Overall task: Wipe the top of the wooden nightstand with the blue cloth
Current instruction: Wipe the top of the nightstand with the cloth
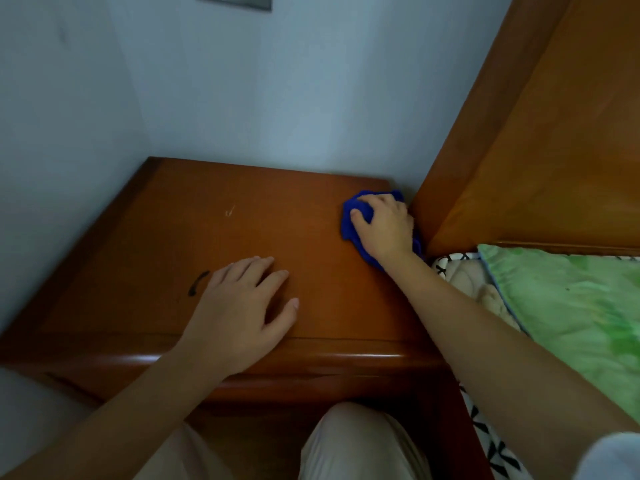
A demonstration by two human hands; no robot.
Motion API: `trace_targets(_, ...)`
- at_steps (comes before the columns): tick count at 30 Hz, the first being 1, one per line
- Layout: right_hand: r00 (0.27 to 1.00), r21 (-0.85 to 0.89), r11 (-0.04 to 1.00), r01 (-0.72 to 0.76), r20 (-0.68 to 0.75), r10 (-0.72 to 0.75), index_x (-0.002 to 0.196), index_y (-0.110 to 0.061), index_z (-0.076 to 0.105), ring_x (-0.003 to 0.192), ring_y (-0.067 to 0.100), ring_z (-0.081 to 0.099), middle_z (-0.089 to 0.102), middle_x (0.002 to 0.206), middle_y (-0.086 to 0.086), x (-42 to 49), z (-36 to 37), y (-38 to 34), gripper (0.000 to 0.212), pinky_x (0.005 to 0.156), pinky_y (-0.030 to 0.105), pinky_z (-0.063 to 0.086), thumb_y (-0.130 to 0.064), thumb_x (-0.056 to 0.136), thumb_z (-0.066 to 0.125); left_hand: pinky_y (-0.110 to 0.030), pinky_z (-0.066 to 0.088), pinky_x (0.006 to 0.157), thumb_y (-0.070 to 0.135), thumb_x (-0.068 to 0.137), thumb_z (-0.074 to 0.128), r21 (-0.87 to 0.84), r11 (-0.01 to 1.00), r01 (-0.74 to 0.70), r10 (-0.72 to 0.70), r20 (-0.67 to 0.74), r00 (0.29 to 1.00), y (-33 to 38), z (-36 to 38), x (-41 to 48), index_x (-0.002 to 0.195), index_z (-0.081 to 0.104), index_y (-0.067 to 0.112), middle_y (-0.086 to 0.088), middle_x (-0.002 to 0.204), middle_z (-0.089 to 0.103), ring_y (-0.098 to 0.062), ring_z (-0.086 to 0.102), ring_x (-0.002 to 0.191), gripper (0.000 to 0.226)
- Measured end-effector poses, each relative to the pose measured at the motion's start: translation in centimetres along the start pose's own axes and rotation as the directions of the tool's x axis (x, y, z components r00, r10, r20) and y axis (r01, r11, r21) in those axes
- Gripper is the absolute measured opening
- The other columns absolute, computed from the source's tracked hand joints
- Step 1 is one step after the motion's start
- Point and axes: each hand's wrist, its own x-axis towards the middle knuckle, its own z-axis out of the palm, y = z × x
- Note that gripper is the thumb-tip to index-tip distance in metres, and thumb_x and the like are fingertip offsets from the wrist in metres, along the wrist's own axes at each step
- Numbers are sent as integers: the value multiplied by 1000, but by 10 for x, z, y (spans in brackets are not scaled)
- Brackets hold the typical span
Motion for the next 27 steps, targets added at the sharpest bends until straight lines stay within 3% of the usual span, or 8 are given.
trace_targets(4, 987, 94, 985, 148, 52, -153, 134, -30, 60, 129, 25, 45, 55, 137, -4, -31, 5, -29, 41, 108, 44, 34, -47, 98, 51, -41, 25, 118, 63, 95, 23, -2, 1000, -2, 2, -4, 1000, 1, 0, -1, 142, 53, 26, -1, 152, 47, -19, 36, 144, 67)
trace_targets(9, 836, 249, 833, 494, 127, -534, 132, -39, 58, 128, 7, 44, 51, 135, -21, -89, -13, -19, 39, 105, 35, 34, -54, 97, 49, -43, 25, 121, 63, 95, 21, -18, 1000, -2, 2, -9, 1000, -1, 3, -2, 145, 51, 26, -2, 155, 44, -19, 33, 146, 68)
trace_targets(11, 886, 222, 880, 420, 111, -451, 131, -35, 60, 127, 11, 47, 53, 136, -17, -73, -17, -5, 39, 105, 40, 37, -51, 97, 51, -44, 26, 120, 63, 96, 23, -24, 1000, -7, 7, -20, 1000, -2, 4, -2, 144, 52, 26, -2, 154, 45, -19, 34, 145, 67)
trace_targets(14, 989, 70, 988, 138, 44, -141, 133, -28, 61, 127, 26, 48, 55, 138, -2, -36, -11, -4, 42, 106, 44, 37, -48, 98, 52, -43, 29, 118, 61, 97, 27, -19, 1000, -17, 16, -39, 999, -2, 4, -2, 140, 55, 25, -2, 150, 50, -20, 38, 143, 63)
trace_targets(16, 998, -4, 998, -61, 9, 61, 134, -28, 59, 128, 32, 46, 54, 139, 4, -21, 1, -23, 44, 109, 47, 33, -49, 97, 48, -41, 31, 115, 59, 98, 29, -22, 1000, -20, 19, -48, 999, -2, 2, -1, 137, 58, 24, -2, 147, 53, -20, 41, 140, 61)
trace_targets(18, 993, -16, 993, -114, 3, 114, 134, -28, 58, 130, 33, 43, 53, 139, 6, -21, 13, -50, 44, 113, 50, 30, -48, 96, 47, -40, 34, 113, 57, 97, 31, -41, 999, -6, 4, -59, 998, -1, 0, -2, 134, 61, 22, -3, 143, 56, -20, 45, 137, 59)
trace_targets(23, 962, 104, 965, 242, 102, -252, 135, -31, 58, 129, 24, 44, 54, 138, -6, -69, 11, -80, 42, 110, 46, 33, -49, 98, 47, -39, 45, 99, 44, 98, 42, -36, 999, -3, -3, -165, 986, 0, -11, -17, 118, 71, 17, -3, 125, 68, -19, 59, 119, 44)
trace_targets(27, 895, 198, 898, 393, 141, -423, 135, -36, 57, 132, 15, 40, 51, 138, -15, -117, -10, -63, 44, 112, 41, 31, -53, 97, 45, -41, 46, 96, 42, 97, 44, 53, 998, -43, 54, -231, 971, -48, -21, -54, 117, 70, 18, -2, 122, 68, -20, 60, 115, 40)
